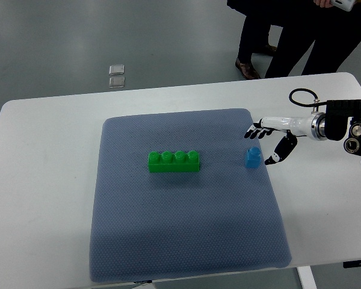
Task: Stack blue block on green block with right hand
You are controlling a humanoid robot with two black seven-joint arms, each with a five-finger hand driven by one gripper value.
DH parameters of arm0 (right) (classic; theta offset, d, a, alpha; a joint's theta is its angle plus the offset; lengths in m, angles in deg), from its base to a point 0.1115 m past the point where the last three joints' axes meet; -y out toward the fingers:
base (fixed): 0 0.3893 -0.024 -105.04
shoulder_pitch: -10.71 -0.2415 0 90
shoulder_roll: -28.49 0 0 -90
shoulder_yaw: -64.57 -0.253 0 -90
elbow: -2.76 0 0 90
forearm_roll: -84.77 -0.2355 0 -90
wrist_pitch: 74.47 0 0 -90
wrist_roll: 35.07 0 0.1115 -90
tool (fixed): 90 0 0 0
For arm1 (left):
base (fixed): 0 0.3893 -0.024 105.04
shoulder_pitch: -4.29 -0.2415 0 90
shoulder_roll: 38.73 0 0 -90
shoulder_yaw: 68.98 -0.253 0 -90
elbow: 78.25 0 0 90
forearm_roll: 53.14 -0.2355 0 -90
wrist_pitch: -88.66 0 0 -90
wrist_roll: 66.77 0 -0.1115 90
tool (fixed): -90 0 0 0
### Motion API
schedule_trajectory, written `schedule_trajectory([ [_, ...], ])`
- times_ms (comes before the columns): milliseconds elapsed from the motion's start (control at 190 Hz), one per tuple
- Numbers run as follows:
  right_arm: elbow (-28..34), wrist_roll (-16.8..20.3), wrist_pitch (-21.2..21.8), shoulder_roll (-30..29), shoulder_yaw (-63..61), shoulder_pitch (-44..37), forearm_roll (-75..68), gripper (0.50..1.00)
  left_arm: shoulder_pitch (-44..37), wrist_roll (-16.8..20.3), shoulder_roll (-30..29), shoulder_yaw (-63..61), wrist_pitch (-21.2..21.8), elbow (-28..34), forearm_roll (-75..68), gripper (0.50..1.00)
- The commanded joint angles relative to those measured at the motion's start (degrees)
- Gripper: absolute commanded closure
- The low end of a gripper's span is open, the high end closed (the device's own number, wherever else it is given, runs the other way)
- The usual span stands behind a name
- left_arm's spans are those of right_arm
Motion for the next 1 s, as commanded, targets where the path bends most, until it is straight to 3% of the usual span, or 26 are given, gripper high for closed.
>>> schedule_trajectory([
  [0,-0.6,0.4,-0.2,-0.4,0.0,0.4,-0.1,0.673,0.0,0.0,0.0,0.0,0.0,0.0,0.0,0.500],
  [310,-1.7,0.9,-1.7,-1.8,0.7,0.9,-0.1,0.673,0.0,0.0,0.0,0.0,0.0,0.0,0.0,0.500],
  [646,-2.4,1.3,-1.7,-2.0,0.8,1.8,-0.1,0.767,-0.1,0.0,0.0,0.0,0.0,0.0,0.0,0.500],
  [993,-2.5,1.3,-1.7,-2.8,0.8,2.2,-0.1,0.767,0.0,0.0,0.0,0.0,0.0,0.0,0.0,0.500],
])
